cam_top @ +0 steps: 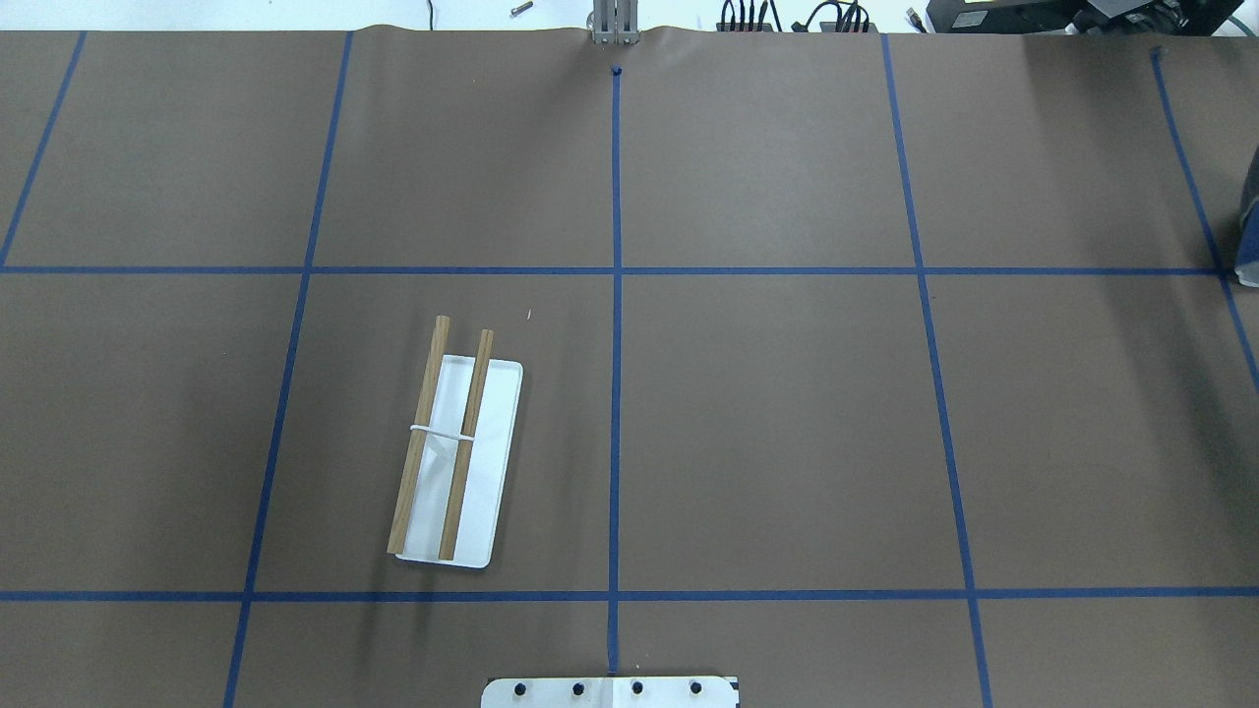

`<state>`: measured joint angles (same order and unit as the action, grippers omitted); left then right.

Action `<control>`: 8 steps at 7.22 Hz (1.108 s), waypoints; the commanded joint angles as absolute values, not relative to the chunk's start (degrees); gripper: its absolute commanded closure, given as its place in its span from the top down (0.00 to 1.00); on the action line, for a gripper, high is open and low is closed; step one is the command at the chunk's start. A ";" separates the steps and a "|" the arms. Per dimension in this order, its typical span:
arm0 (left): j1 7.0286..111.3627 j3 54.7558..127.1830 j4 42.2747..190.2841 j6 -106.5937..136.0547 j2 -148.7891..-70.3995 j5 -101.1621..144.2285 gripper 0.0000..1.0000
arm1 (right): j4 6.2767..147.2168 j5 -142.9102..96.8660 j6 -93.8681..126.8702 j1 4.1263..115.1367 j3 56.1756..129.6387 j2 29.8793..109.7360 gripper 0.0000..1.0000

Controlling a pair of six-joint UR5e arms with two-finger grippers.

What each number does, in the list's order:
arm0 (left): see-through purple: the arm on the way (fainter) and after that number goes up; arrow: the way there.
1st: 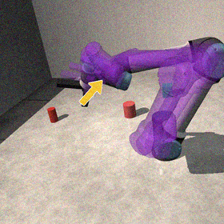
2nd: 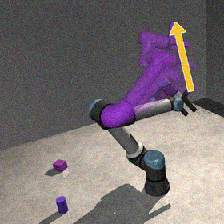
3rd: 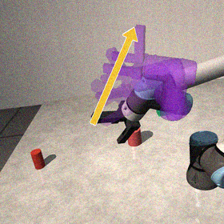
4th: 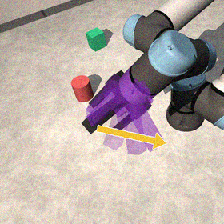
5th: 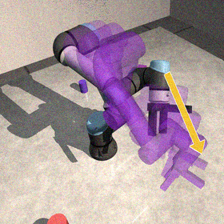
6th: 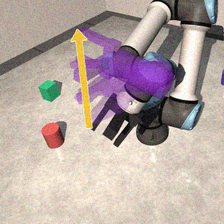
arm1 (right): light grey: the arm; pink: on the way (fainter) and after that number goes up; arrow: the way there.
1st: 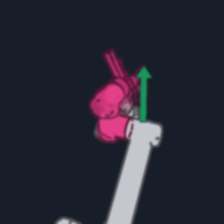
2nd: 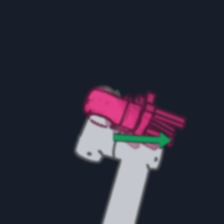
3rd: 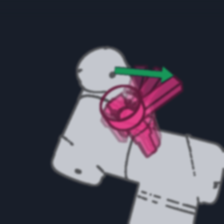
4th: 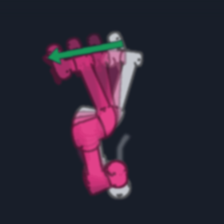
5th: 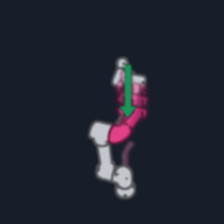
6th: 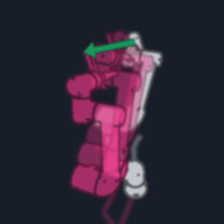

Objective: Hang towel on rack

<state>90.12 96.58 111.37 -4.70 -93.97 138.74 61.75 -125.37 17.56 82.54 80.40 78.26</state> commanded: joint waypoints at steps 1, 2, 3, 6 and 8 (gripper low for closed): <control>90.09 97.12 112.23 -4.66 -94.48 145.06 0.99 | 68.97 -126.91 26.59 80.09 92.06 77.17 0.00; 89.13 97.21 112.93 -4.40 -96.66 146.50 0.99 | 69.17 -126.91 33.16 77.37 95.68 76.91 0.00; 87.55 97.29 113.55 -0.31 -97.90 146.51 0.99 | 69.08 -126.74 39.49 75.34 97.97 74.82 0.00; 78.87 97.47 125.21 26.18 -104.48 146.34 0.99 | 69.08 -119.05 52.64 65.17 104.39 69.19 0.00; 71.93 97.12 129.10 41.15 -110.36 145.72 0.99 | 68.91 -108.25 52.56 55.16 109.49 68.03 0.00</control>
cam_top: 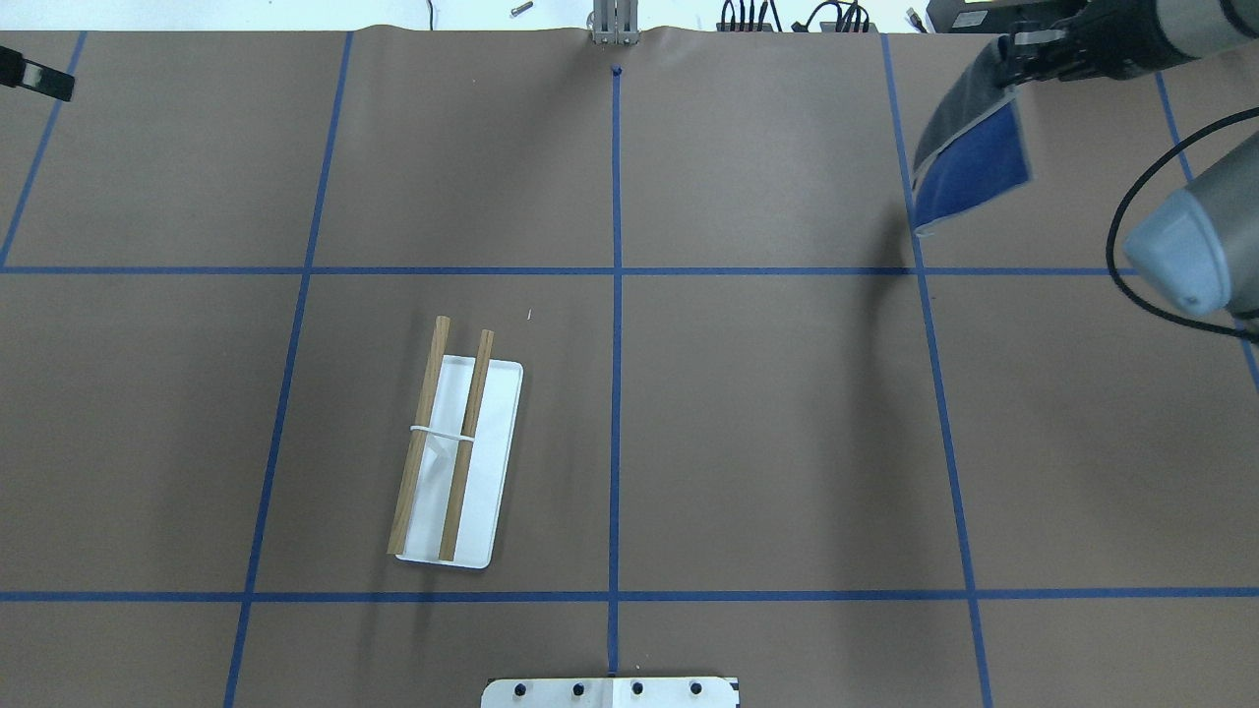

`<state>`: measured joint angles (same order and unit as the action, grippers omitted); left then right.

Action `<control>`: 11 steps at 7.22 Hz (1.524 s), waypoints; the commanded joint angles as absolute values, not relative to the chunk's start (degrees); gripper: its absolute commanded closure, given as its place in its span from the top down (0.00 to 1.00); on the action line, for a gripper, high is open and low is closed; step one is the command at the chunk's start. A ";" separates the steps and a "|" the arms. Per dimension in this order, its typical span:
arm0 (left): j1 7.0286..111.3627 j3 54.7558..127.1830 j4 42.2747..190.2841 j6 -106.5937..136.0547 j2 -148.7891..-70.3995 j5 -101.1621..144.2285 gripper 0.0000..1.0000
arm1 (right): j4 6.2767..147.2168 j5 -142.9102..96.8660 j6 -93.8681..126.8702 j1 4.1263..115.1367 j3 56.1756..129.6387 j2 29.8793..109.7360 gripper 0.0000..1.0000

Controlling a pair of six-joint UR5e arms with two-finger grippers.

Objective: Hang towel on rack

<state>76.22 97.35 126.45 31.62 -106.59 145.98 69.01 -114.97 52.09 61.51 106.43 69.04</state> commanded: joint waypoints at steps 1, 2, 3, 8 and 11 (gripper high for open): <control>68.50 96.86 129.11 49.31 -113.44 145.55 0.99 | 69.17 -102.54 52.56 50.32 110.90 67.16 0.00; 65.25 96.94 129.11 57.92 -115.47 142.07 0.99 | 69.08 -100.22 51.60 46.53 111.09 66.80 0.00; 61.82 96.86 129.02 67.40 -116.88 138.73 0.99 | 69.26 -96.72 50.46 42.14 111.09 65.84 0.00; 47.74 96.42 120.78 87.80 -129.63 126.76 0.98 | 86.03 -74.21 40.43 27.71 111.09 54.95 0.00; 46.58 95.80 120.67 89.38 -129.99 125.07 0.91 | 93.49 -66.65 40.43 21.47 111.09 50.55 0.00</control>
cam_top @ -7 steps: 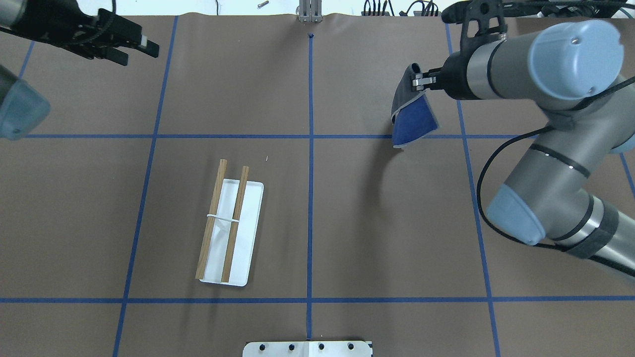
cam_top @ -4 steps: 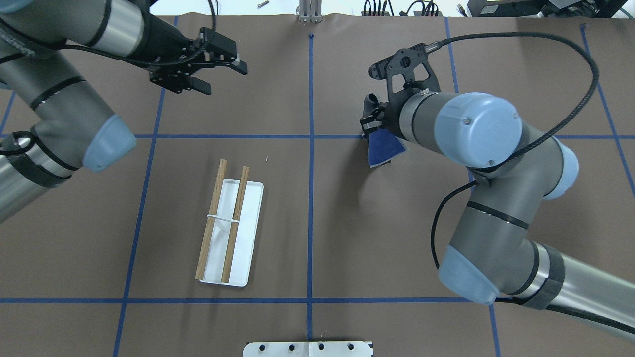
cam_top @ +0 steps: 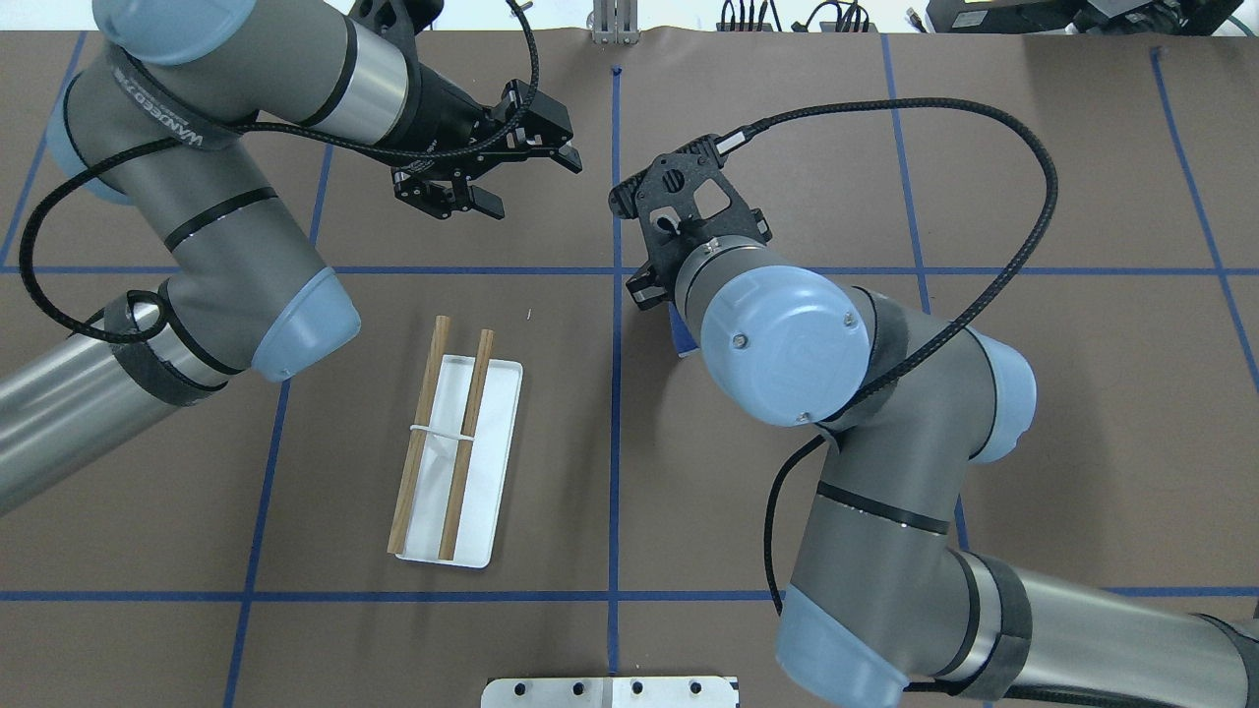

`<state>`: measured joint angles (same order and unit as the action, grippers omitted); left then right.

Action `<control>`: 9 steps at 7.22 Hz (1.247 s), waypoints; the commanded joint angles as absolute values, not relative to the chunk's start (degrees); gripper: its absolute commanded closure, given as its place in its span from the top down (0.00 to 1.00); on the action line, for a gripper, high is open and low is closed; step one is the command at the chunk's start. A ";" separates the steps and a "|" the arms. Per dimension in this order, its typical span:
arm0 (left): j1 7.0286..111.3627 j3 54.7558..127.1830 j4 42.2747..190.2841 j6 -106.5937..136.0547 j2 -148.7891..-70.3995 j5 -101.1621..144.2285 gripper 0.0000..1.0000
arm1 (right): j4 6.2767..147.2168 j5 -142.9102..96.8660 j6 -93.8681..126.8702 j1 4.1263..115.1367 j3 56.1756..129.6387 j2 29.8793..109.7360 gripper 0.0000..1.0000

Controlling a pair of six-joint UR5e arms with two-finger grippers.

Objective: Hang towel on rack

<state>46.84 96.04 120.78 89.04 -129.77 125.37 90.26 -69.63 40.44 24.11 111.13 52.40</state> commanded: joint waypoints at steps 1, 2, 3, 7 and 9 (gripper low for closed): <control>45.71 95.80 120.76 89.47 -129.99 125.07 0.84 | 93.52 -65.14 40.43 20.05 111.09 50.45 0.00; 44.57 95.80 120.76 89.47 -129.99 124.55 0.80 | 93.52 -64.00 40.43 18.82 111.09 49.84 0.00; 42.99 95.80 120.76 89.39 -129.99 122.71 0.73 | 93.52 -62.68 40.43 17.76 110.92 49.75 0.00; 41.48 96.07 120.76 89.47 -130.08 122.70 0.59 | 93.43 -61.79 40.52 17.14 110.57 49.75 0.00; 41.40 96.33 120.76 89.82 -130.08 122.70 0.59 | 93.43 -61.79 40.52 17.14 110.48 49.83 0.00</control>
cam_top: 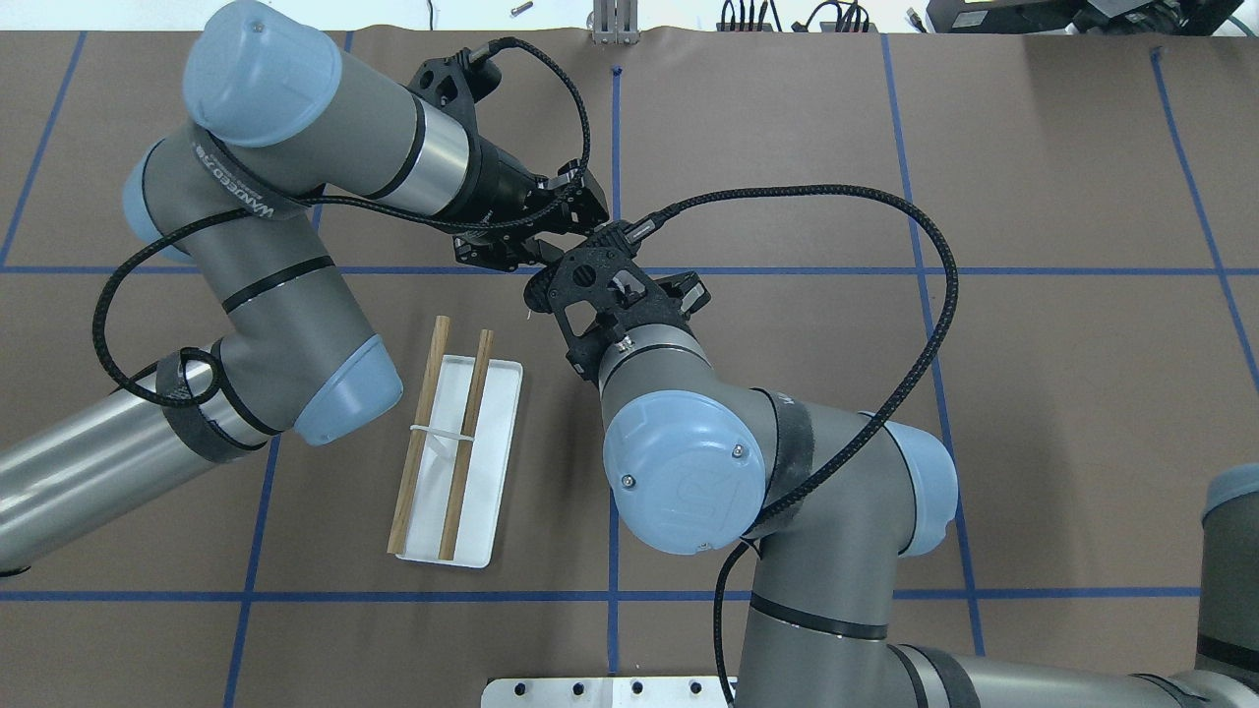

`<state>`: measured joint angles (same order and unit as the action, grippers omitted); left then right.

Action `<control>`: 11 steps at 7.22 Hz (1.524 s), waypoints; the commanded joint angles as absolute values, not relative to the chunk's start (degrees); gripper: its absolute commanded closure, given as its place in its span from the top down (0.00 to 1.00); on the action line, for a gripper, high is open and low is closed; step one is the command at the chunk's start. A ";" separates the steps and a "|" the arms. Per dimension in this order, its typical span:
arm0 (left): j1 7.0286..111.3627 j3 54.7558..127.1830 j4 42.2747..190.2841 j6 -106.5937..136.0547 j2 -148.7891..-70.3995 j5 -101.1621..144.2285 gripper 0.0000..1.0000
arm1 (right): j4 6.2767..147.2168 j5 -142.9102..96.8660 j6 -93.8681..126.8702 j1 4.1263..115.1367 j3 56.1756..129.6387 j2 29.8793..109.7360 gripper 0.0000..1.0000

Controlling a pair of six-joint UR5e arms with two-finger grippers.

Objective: Hang towel on rack

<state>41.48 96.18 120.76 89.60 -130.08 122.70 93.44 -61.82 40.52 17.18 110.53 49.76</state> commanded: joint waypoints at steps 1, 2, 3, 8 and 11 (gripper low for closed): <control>40.70 96.42 120.76 89.91 -130.08 122.70 0.55 | 93.43 -61.79 40.52 17.14 110.48 49.75 0.00; 40.61 96.50 120.85 89.91 -130.08 122.78 0.55 | 93.43 -61.53 40.52 17.14 110.48 49.75 0.00; 40.26 96.50 120.85 90.43 -130.17 122.70 0.55 | 93.43 -61.44 40.52 17.14 110.48 49.66 0.00; 39.99 96.59 120.85 91.93 -129.99 122.70 0.22 | 93.43 -60.91 40.52 17.31 110.30 49.39 0.00; 39.82 96.68 120.85 91.93 -129.99 122.70 0.21 | 93.34 -60.91 40.60 17.84 110.30 49.39 0.00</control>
